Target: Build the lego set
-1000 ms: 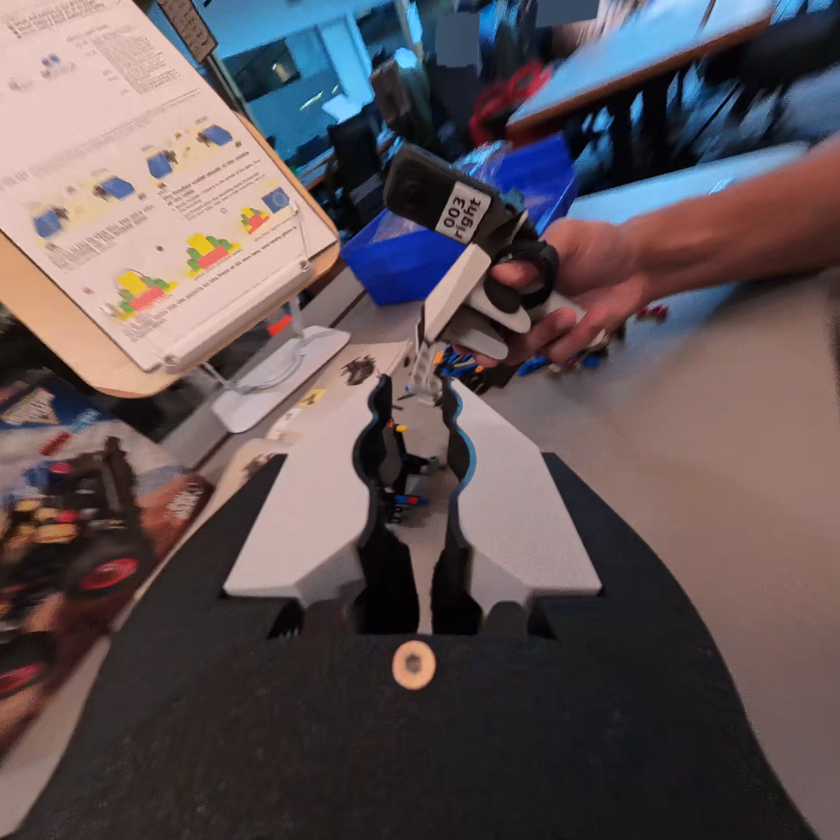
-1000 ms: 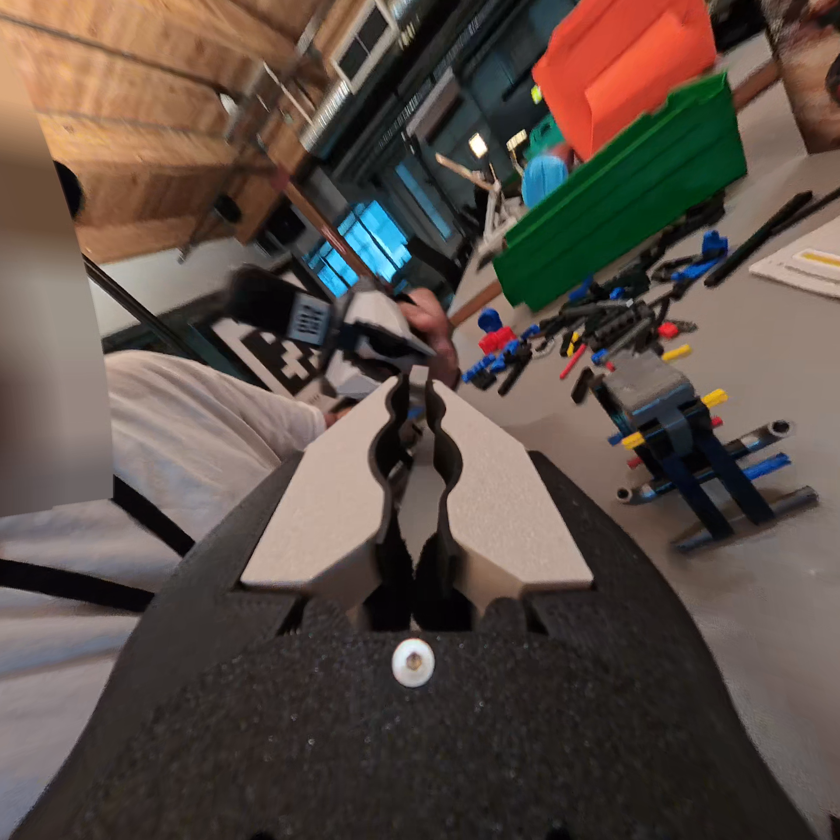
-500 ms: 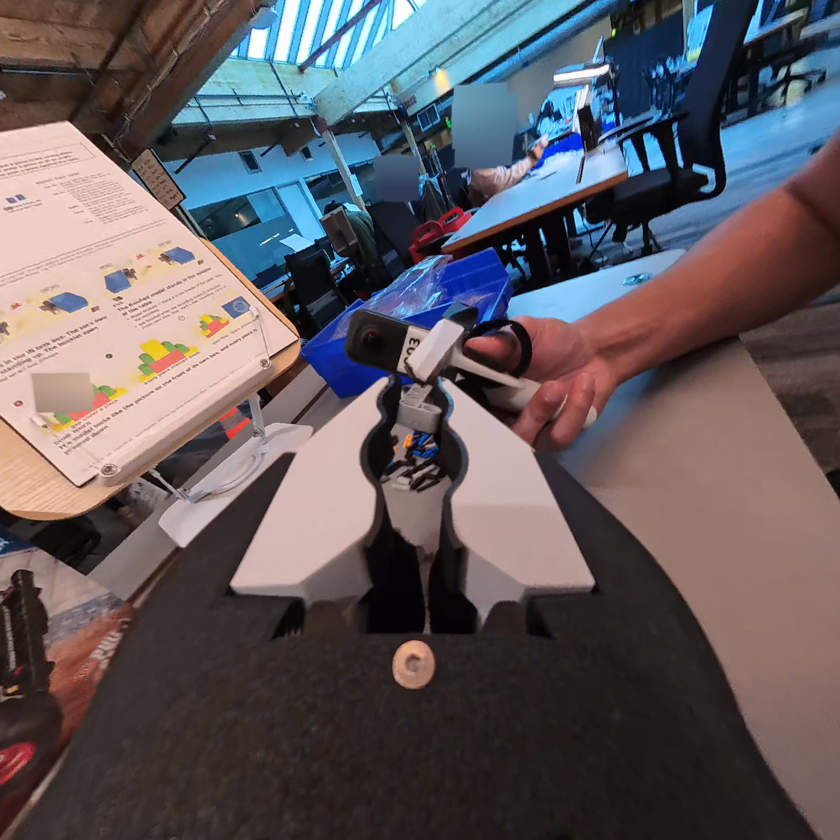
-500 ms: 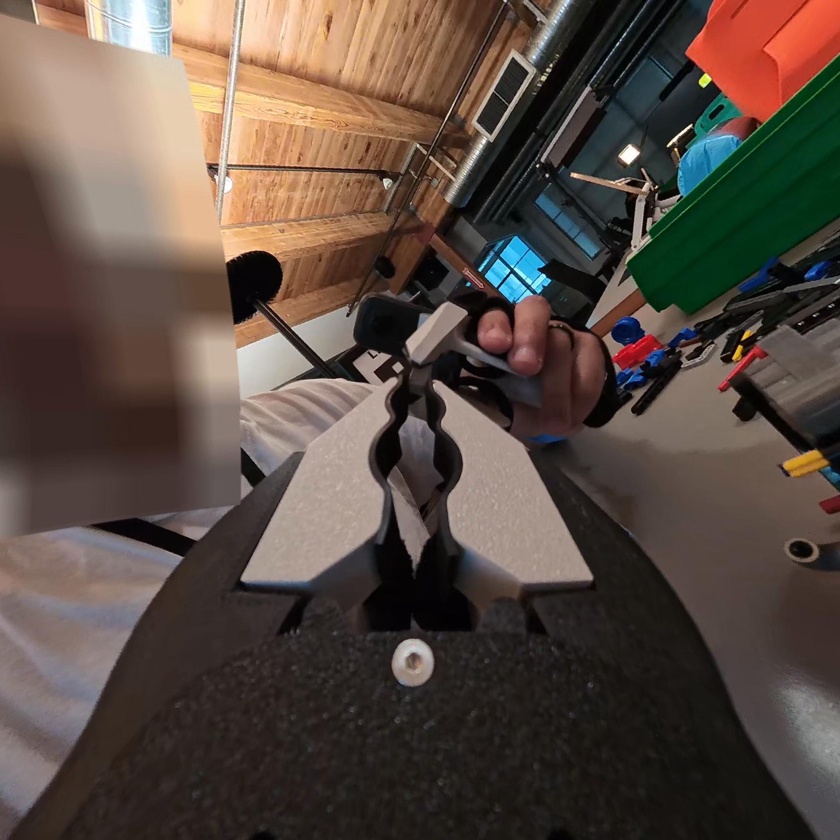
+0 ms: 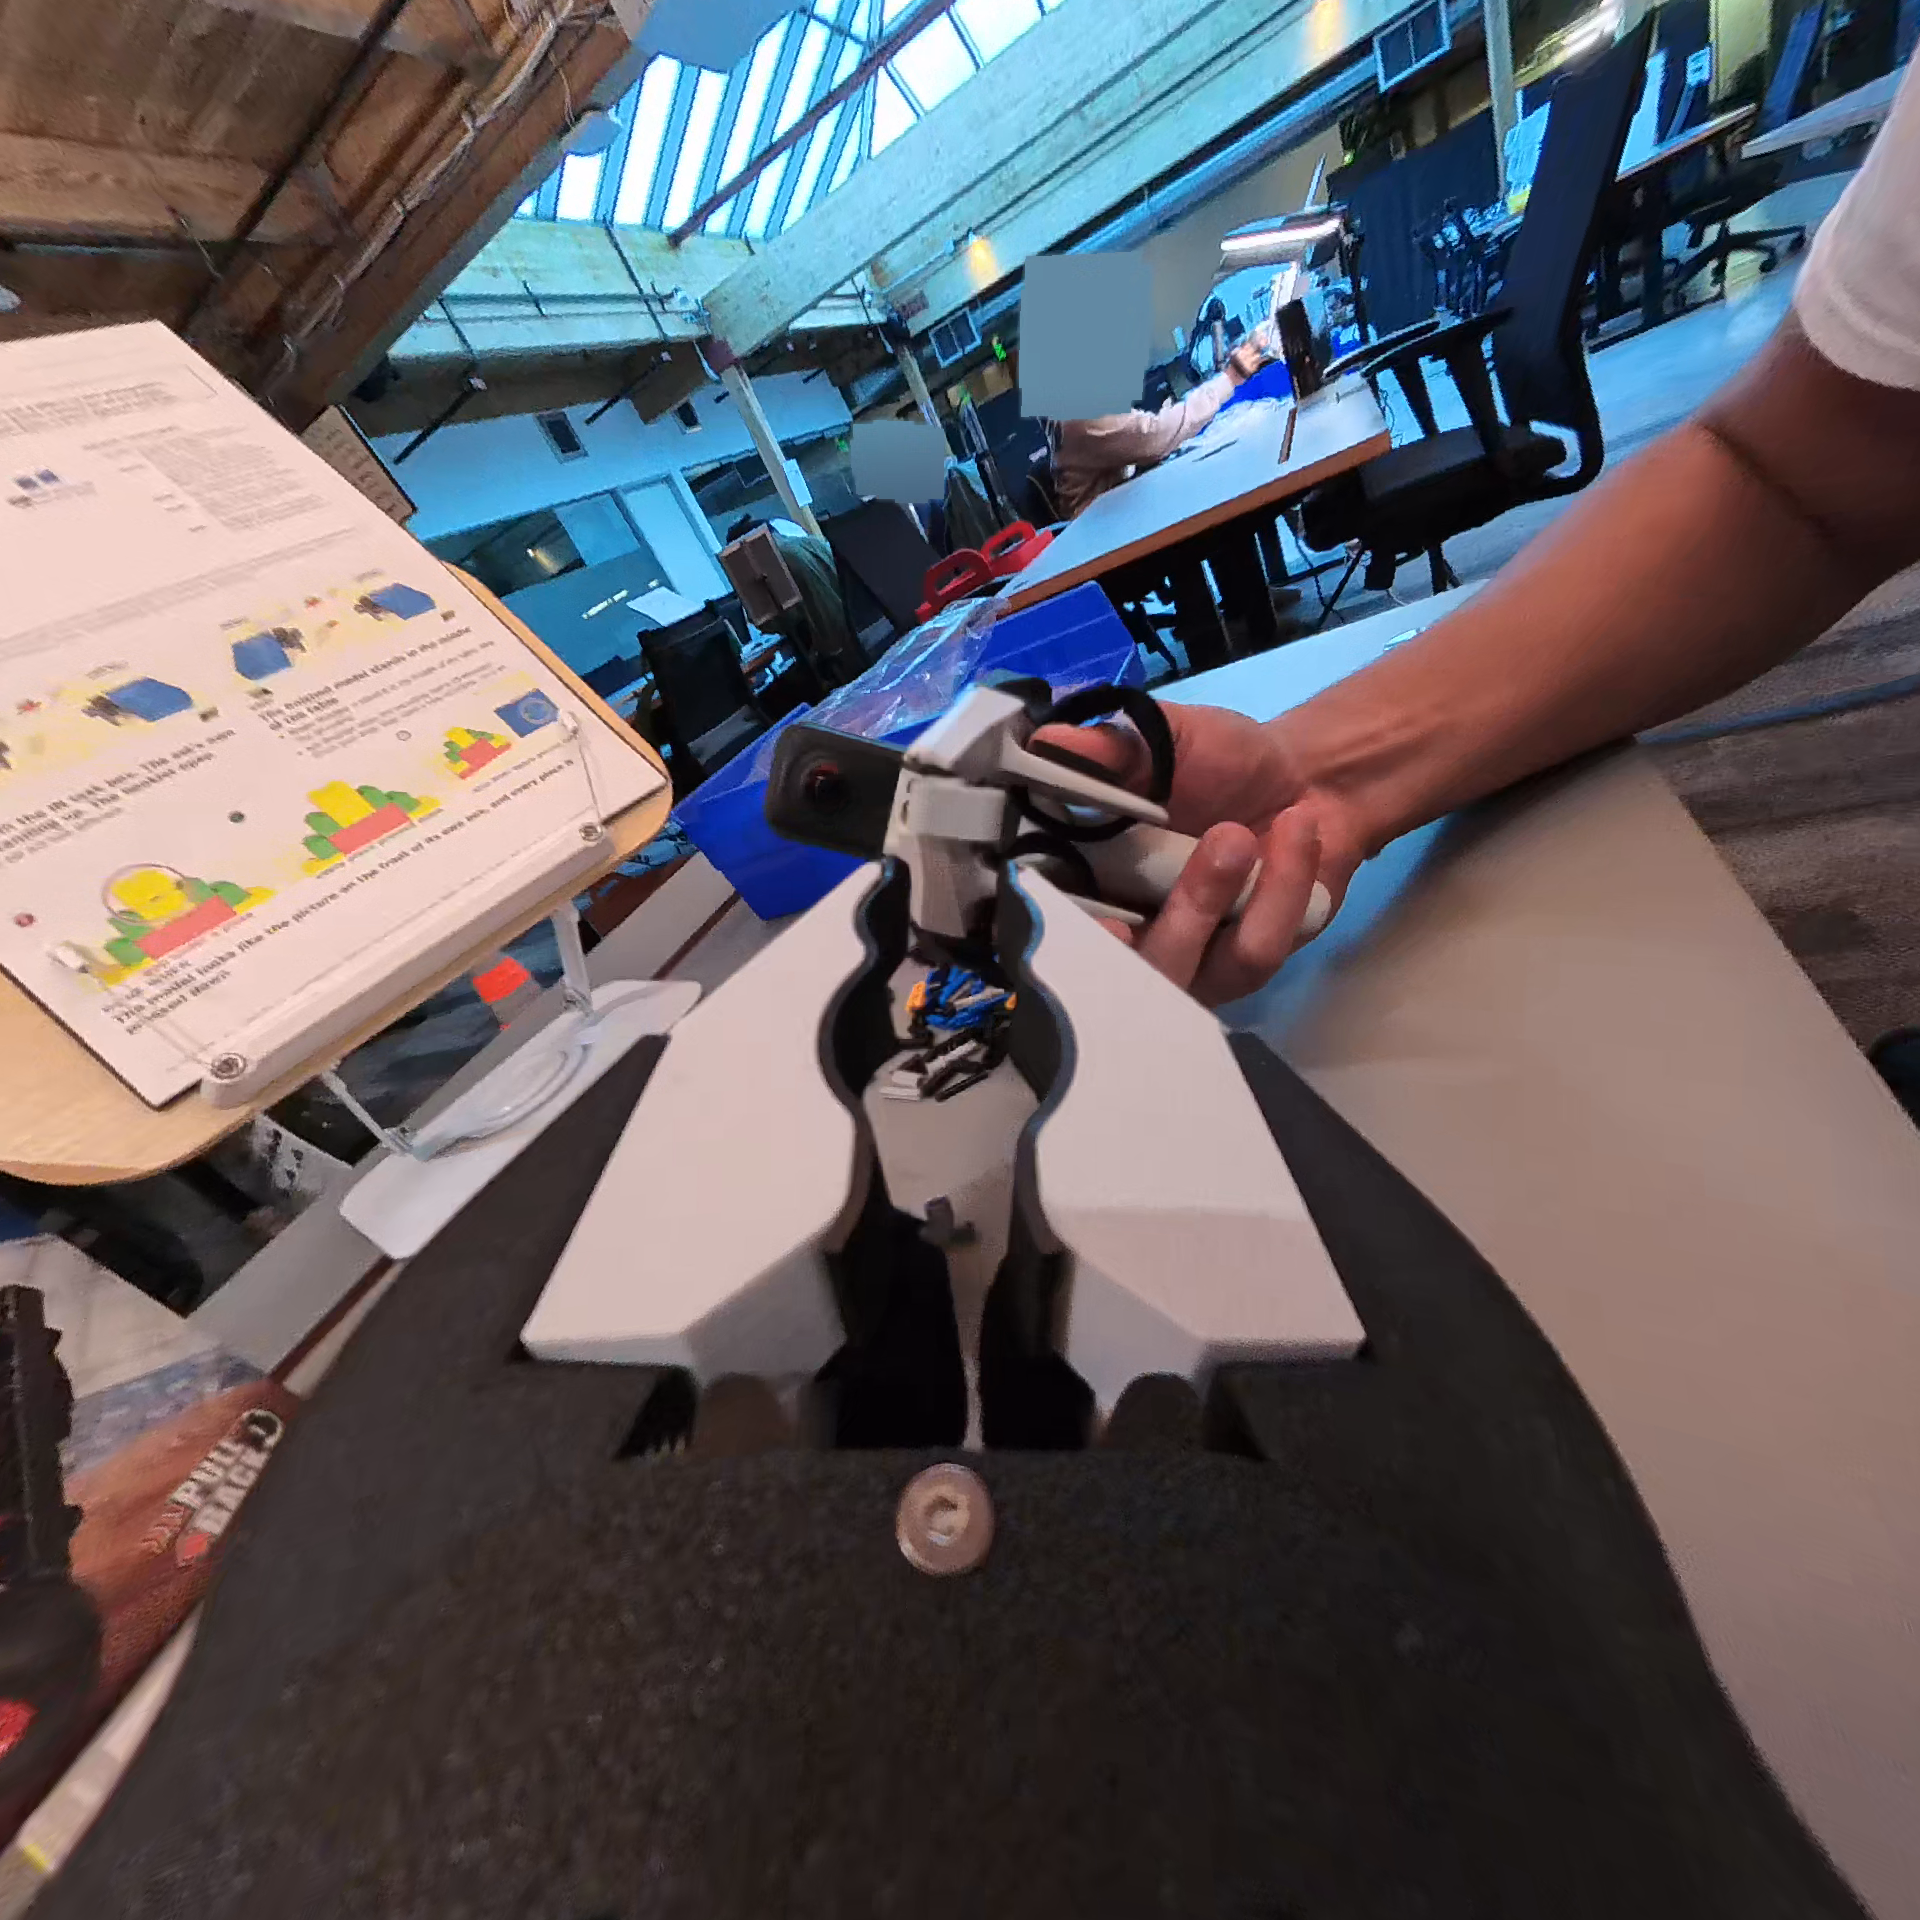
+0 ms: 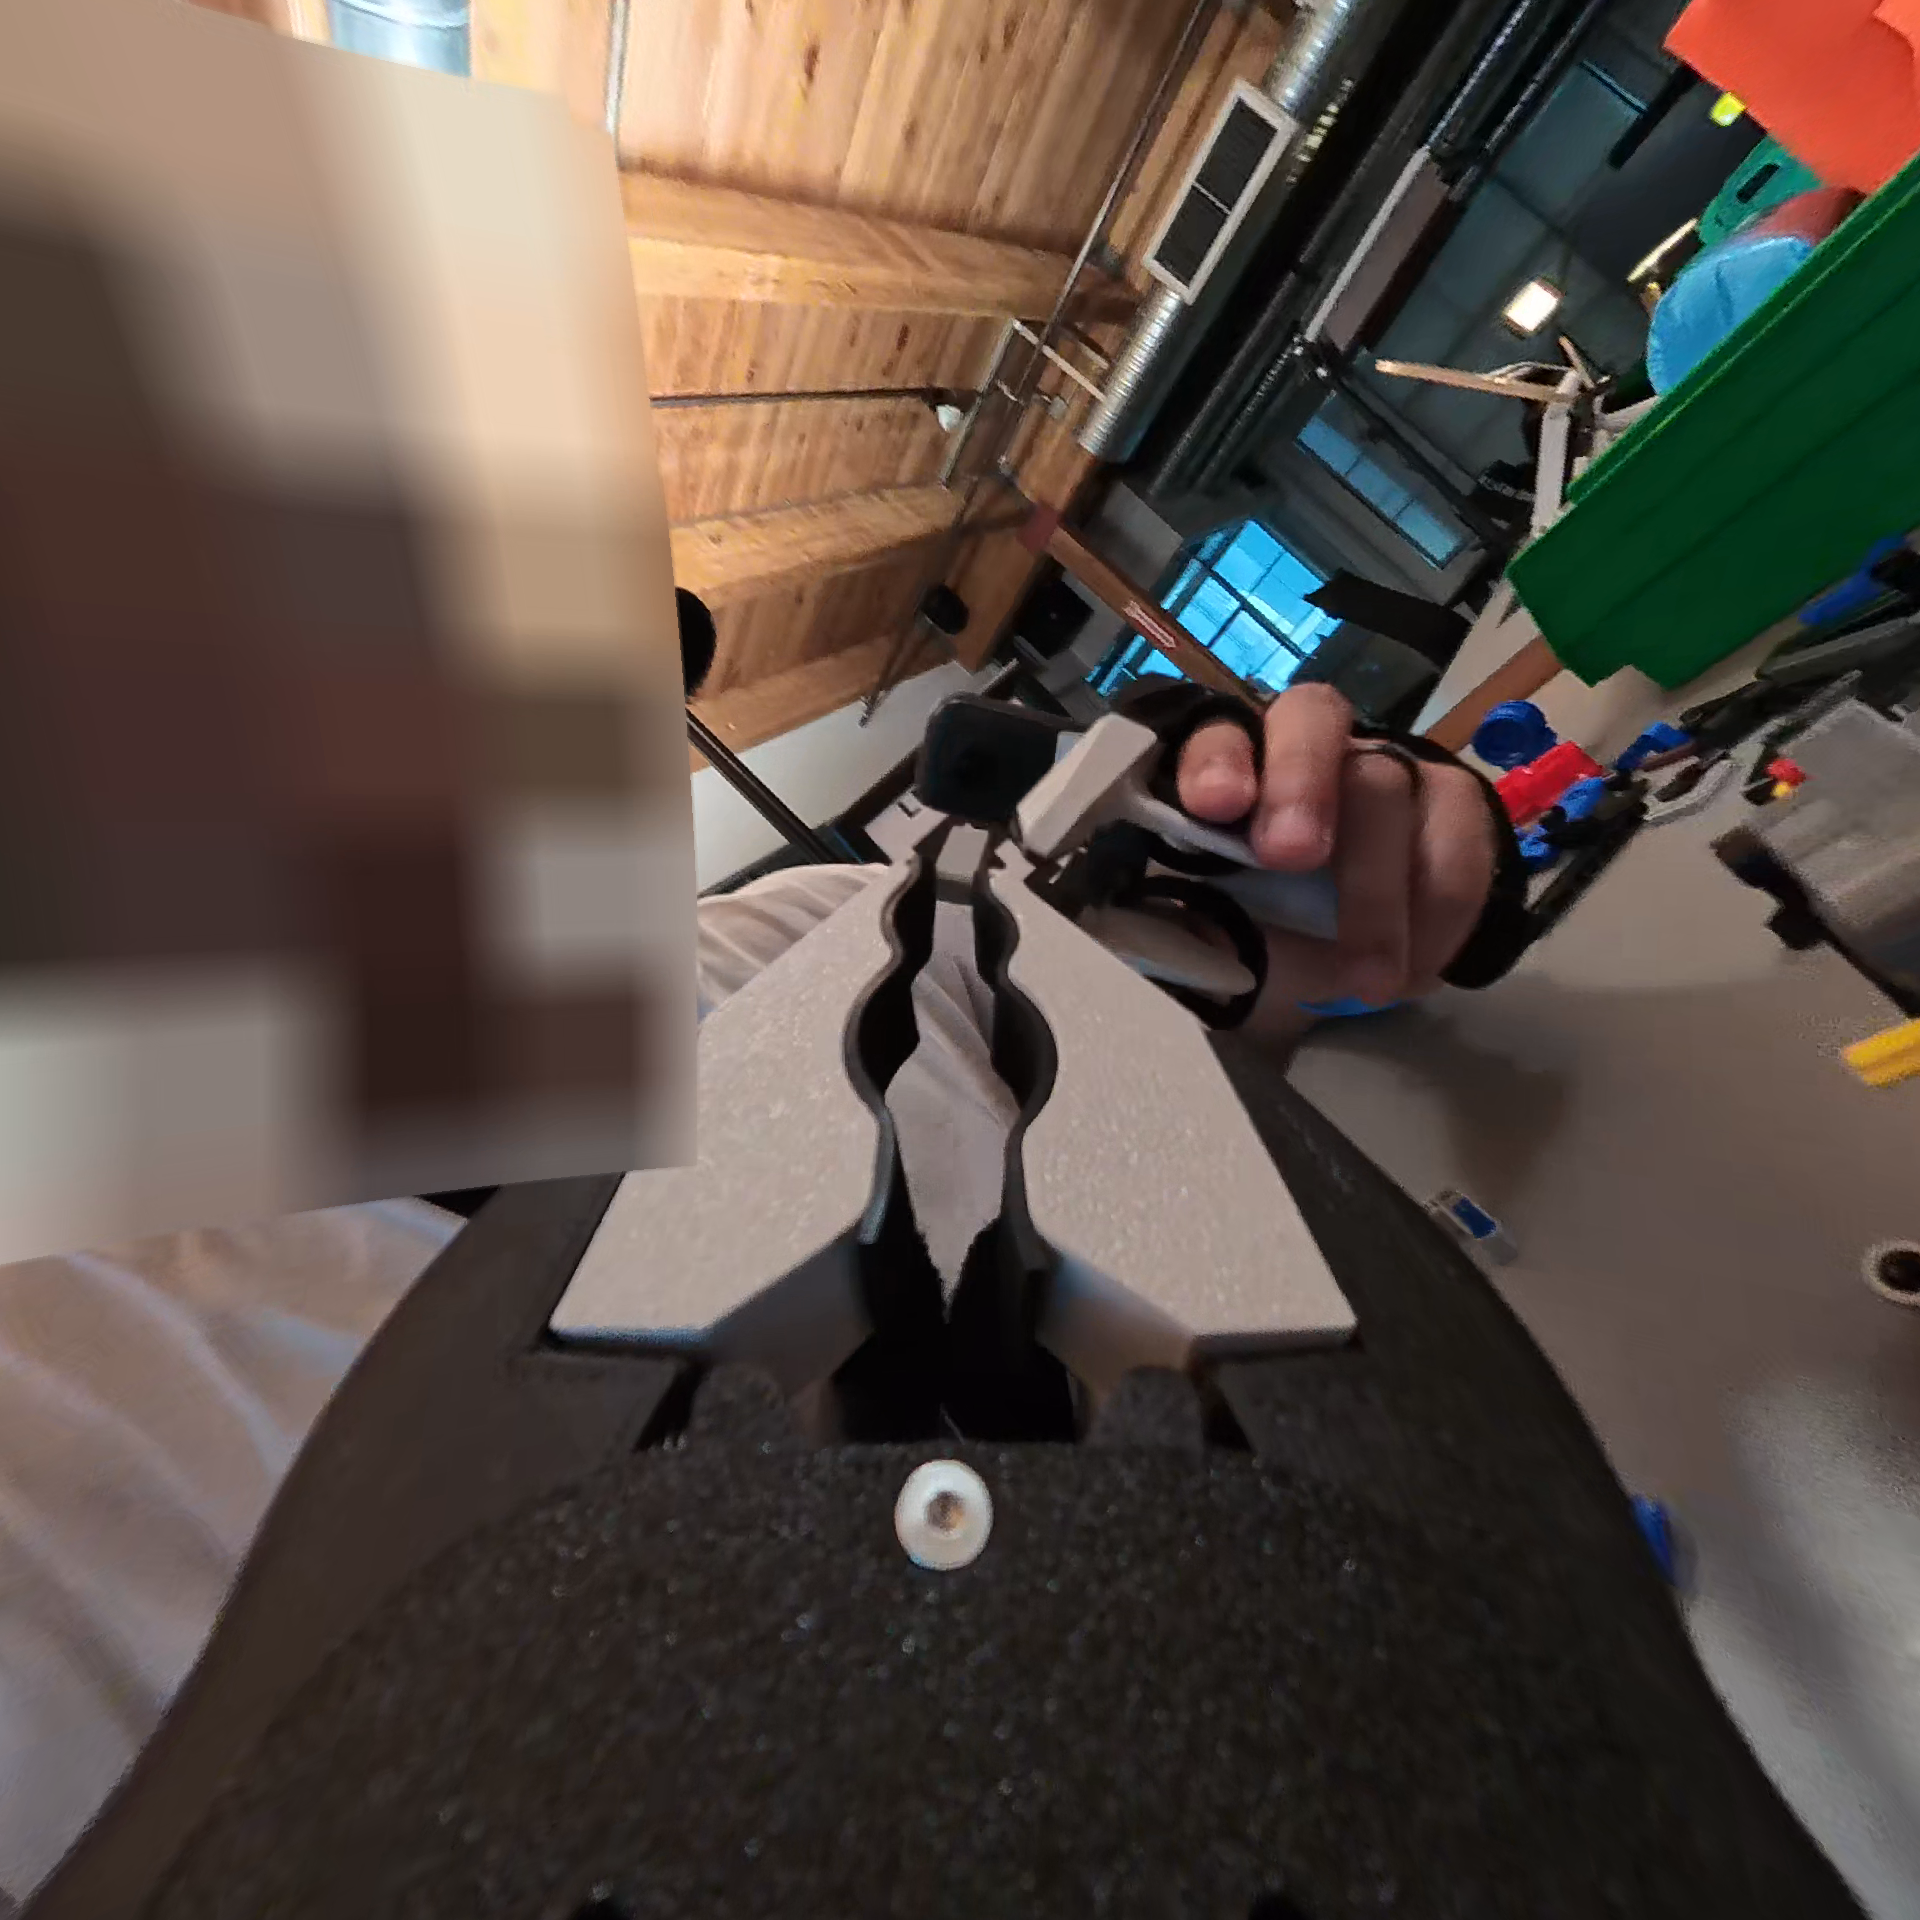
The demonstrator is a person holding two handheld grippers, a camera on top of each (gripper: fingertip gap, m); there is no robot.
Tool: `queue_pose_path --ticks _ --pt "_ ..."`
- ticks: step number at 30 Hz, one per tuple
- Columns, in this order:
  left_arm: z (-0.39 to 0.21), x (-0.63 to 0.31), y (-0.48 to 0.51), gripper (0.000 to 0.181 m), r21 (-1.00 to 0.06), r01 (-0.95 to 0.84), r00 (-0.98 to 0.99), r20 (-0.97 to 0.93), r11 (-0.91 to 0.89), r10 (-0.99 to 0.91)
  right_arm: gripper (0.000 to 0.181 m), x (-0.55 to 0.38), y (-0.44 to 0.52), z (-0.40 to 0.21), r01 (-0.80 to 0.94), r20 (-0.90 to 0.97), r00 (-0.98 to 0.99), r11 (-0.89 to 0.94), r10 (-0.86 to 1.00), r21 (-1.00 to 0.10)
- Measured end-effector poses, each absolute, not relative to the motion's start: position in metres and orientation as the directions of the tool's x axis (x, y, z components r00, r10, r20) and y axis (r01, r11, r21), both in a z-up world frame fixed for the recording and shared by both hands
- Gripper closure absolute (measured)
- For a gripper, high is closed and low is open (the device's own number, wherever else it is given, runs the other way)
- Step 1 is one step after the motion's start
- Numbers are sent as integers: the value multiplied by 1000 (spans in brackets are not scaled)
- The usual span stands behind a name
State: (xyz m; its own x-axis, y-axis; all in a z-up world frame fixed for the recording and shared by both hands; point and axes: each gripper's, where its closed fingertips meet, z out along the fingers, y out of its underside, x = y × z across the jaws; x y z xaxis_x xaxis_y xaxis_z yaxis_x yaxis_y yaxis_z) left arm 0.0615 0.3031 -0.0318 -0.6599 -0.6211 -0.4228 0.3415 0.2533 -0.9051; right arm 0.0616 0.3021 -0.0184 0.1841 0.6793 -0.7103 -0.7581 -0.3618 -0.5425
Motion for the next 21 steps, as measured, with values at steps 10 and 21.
queue_pose_path --ticks 10,21 --pt "-33 64 305 178 -892 346 -621 -449 290 -643 176 56 309 -25 -731 -717 244 -363 653 -578" --pt "-30 57 298 176 -925 320 -679 -374 203 -632 177 52 310 -30 -733 -732 204 -394 651 -554"
